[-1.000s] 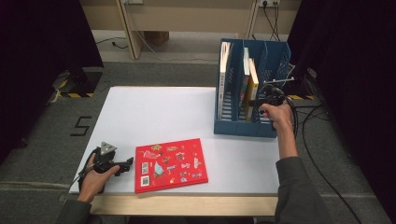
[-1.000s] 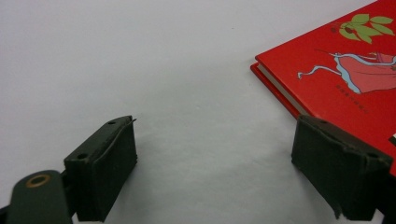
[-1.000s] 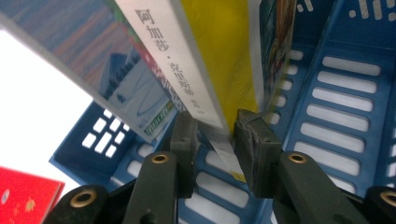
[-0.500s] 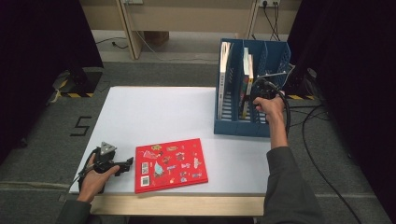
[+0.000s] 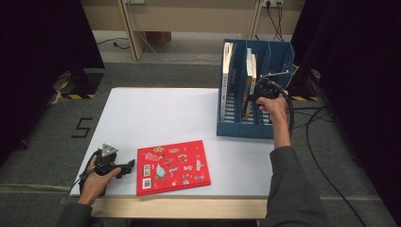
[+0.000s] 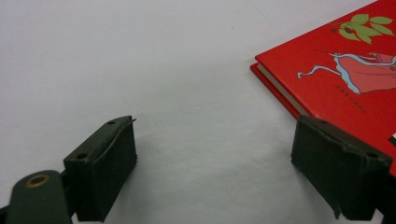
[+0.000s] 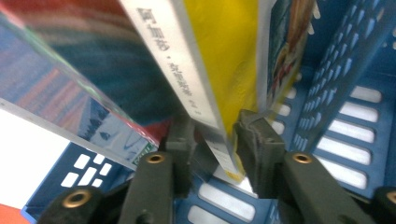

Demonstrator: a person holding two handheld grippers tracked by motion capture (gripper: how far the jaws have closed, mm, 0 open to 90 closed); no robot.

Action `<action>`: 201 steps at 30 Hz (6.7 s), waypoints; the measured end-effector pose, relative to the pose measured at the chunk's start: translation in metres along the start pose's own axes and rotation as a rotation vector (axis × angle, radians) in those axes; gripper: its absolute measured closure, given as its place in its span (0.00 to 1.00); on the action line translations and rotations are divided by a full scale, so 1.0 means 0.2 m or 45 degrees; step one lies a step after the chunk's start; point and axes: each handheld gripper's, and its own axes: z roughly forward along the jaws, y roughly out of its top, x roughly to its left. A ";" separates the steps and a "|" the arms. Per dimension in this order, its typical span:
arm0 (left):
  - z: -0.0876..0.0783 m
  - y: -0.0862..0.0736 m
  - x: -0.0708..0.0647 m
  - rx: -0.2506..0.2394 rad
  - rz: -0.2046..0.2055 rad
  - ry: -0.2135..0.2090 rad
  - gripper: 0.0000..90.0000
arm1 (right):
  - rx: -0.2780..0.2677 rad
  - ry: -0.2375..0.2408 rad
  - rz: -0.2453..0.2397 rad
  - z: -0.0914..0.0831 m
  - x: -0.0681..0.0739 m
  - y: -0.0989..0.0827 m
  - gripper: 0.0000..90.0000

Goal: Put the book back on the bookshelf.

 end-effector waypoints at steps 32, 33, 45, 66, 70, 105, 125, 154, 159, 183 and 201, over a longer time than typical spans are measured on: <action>0.00 0.00 0.00 -0.001 0.000 0.000 0.14 | -0.072 0.121 -0.123 -0.26 0.20 -0.41 0.39; 0.00 0.00 0.00 -0.001 0.000 0.000 0.14 | -0.069 0.118 -0.137 -0.26 0.21 -0.42 0.39; 0.00 0.00 0.00 0.001 0.003 0.000 0.14 | -0.072 0.187 -0.162 -0.26 0.28 -0.54 0.39; 0.00 0.00 0.00 0.004 0.003 -0.007 0.14 | -0.008 0.308 -0.162 -0.15 0.44 -0.69 0.36; 0.00 0.00 0.01 0.003 0.004 -0.013 0.14 | 0.016 0.321 -0.173 -0.12 0.47 -0.71 0.35; -0.03 0.01 -0.21 0.066 0.185 -0.225 0.17 | 0.207 0.471 -0.167 0.16 0.72 -0.83 0.33; -0.02 0.00 -0.25 0.067 0.195 -0.236 0.12 | 0.184 0.458 0.057 0.18 0.73 -0.84 0.24; 0.01 0.02 -0.28 0.085 0.166 -0.230 0.00 | -0.015 0.533 -0.128 -0.15 0.94 -0.40 0.31; 0.01 0.02 -0.29 0.076 0.167 -0.218 0.00 | -0.030 0.552 -0.168 -0.21 1.01 -0.33 0.32; 0.11 0.09 -0.47 0.033 0.155 -0.217 0.00 | -0.077 0.630 -0.314 -0.43 1.25 -0.15 0.40; 0.12 0.10 -0.49 0.041 0.185 -0.206 0.00 | -0.054 0.807 -0.312 -0.45 1.35 -0.13 0.47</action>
